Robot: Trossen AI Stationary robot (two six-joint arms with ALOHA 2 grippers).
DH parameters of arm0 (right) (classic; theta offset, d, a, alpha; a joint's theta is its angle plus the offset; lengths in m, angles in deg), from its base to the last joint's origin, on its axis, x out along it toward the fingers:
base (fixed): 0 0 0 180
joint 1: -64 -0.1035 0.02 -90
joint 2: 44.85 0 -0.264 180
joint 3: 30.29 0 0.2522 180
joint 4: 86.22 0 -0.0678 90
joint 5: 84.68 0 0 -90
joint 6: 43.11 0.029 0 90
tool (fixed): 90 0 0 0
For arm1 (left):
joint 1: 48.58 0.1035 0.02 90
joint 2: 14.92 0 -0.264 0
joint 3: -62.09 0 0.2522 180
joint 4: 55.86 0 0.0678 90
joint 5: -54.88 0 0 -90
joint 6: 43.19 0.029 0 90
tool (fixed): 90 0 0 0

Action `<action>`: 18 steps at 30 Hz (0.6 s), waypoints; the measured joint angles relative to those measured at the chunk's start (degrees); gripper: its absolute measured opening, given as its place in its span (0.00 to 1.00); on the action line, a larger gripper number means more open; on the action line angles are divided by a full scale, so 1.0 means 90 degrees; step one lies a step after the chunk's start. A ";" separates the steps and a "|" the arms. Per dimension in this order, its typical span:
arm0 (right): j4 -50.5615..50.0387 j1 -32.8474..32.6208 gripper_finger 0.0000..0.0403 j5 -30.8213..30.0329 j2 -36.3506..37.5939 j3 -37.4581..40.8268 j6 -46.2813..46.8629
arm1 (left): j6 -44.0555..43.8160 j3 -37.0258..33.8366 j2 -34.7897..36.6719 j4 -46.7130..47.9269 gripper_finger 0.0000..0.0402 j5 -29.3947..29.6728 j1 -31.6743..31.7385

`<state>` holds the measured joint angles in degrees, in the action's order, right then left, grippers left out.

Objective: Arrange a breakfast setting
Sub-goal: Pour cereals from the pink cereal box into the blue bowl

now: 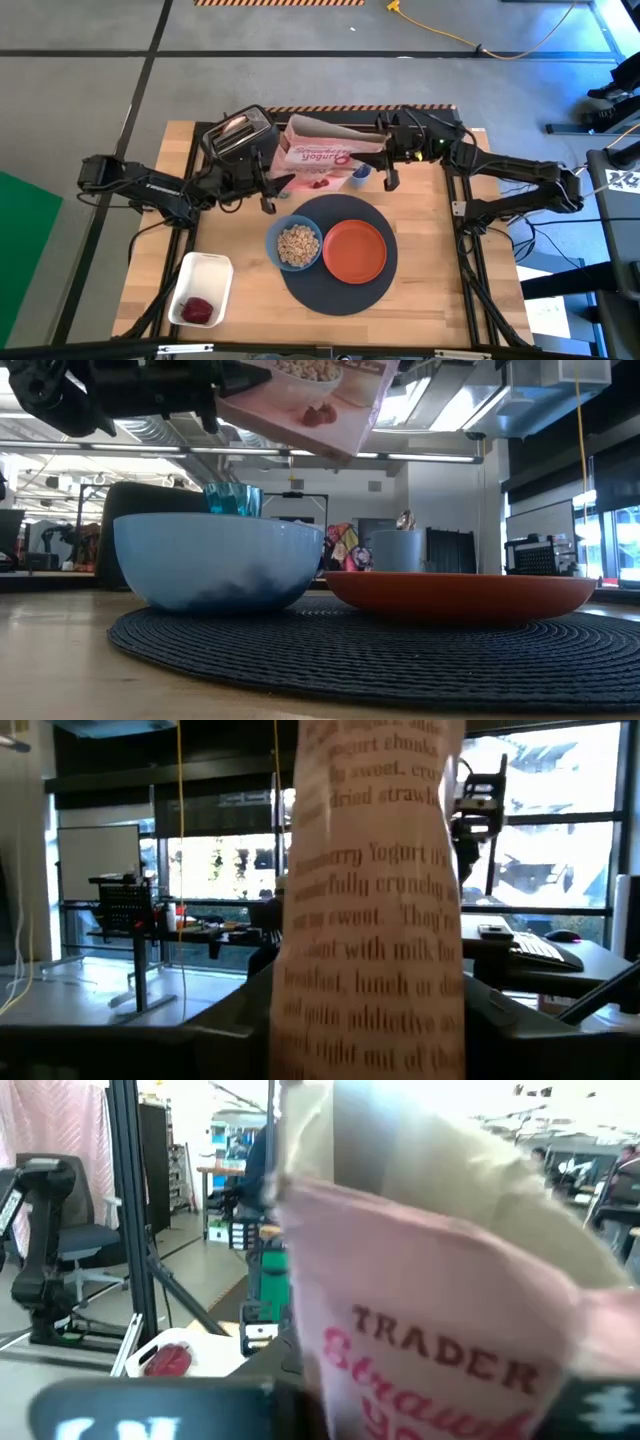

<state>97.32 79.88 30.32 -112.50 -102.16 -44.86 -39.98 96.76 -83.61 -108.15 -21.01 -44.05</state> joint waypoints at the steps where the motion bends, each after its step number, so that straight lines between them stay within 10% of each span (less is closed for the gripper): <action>1: -0.0019 0.0000 0.19 0.0000 0.0047 0.0000 0.0000 | -0.0084 0.0000 0.0000 0.0027 0.46 0.0013 0.0027; 18: -0.0569 0.0000 0.10 -0.0807 0.0791 0.0000 -0.0624 | 0.0041 0.0151 0.0019 0.0156 0.79 0.0161 0.0095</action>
<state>92.20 79.88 23.05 -105.38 -102.16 -50.48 -39.62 98.12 -83.44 -106.74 -19.56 -43.19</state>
